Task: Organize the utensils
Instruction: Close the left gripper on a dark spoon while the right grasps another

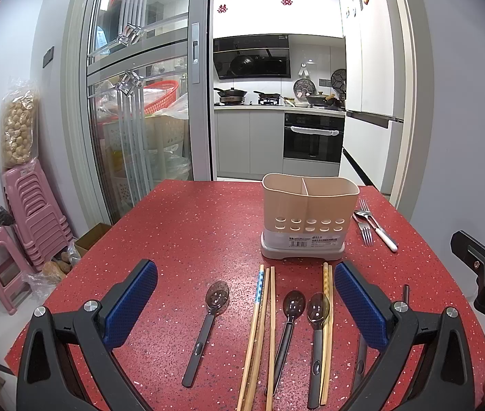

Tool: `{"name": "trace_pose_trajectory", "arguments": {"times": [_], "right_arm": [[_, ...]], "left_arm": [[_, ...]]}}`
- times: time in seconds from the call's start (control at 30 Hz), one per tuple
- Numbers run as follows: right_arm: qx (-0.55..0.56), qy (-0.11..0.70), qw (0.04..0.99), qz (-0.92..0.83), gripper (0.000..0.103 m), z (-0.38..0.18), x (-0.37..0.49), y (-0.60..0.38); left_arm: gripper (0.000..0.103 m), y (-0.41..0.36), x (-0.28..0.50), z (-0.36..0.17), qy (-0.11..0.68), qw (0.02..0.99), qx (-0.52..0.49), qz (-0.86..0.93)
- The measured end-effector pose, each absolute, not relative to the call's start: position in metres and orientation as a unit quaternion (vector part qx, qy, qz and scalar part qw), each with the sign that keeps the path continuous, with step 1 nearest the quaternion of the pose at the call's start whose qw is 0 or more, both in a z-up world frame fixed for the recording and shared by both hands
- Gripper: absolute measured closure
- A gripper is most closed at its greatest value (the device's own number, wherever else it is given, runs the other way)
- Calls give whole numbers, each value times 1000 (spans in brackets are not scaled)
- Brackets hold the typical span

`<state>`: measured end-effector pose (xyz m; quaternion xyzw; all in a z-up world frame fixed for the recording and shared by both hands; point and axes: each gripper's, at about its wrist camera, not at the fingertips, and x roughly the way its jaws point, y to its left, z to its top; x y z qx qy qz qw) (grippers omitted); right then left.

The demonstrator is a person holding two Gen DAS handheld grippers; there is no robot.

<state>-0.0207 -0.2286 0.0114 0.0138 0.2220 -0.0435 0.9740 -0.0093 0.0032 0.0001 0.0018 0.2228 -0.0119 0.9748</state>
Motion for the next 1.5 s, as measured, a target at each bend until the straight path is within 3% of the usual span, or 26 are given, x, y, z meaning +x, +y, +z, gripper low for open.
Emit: {"name": "trace_pose_trajectory", "arguments": {"times": [0.83,1.27,1.5], "right_arm": [[33,258,965,-43,0,6,-6,-242],[75,391,915,-65,0,-45,21,-286],[92,467,878,-49,2,-81,35,-287]], "left_arm": [[0,10,12,-19,270,963,8,-19],[0,40,72,-77,417,908,4,-24],[0,50,98,-98,456,890,5,-21]]}}
